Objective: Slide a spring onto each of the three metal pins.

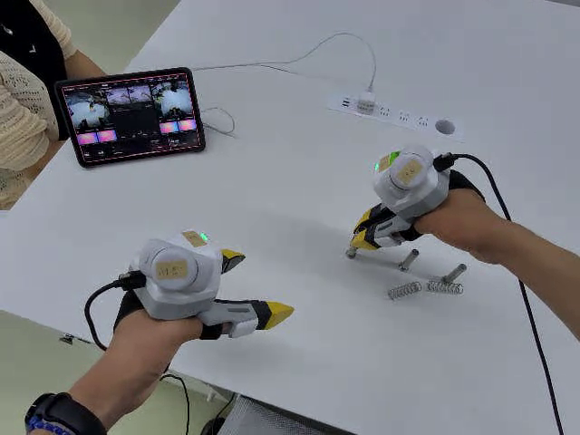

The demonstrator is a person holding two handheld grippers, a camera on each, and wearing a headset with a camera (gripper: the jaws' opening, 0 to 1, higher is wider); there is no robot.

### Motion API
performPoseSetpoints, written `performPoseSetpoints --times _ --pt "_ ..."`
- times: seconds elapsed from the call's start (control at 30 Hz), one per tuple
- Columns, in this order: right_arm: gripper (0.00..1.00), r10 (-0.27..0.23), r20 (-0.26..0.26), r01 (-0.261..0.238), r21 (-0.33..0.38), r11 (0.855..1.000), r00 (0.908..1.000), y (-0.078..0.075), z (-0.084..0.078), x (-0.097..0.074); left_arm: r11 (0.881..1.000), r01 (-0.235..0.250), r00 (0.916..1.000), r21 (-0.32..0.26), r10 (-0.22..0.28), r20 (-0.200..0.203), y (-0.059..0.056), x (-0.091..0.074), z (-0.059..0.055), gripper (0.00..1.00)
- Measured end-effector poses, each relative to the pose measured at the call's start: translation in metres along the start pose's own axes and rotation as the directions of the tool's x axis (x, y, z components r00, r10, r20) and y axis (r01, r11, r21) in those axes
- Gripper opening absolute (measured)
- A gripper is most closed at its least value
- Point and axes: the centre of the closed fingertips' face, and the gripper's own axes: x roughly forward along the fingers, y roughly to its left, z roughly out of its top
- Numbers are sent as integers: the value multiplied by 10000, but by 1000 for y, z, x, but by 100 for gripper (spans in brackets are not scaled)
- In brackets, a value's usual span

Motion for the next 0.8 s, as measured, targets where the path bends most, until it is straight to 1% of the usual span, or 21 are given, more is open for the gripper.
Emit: performPoseSetpoints --times 0.47,0.8 --pt "13 55 -291 -61 -224 9997 9996 -1 -6 12 9998 -94 9999 -149 92 -99 2 -4 -7 67" --pt "13 184 -434 -194 -237 9995 9989 -1 -11 18 9998 -107 9999 -162 106 -94 3 -4 -7 67"
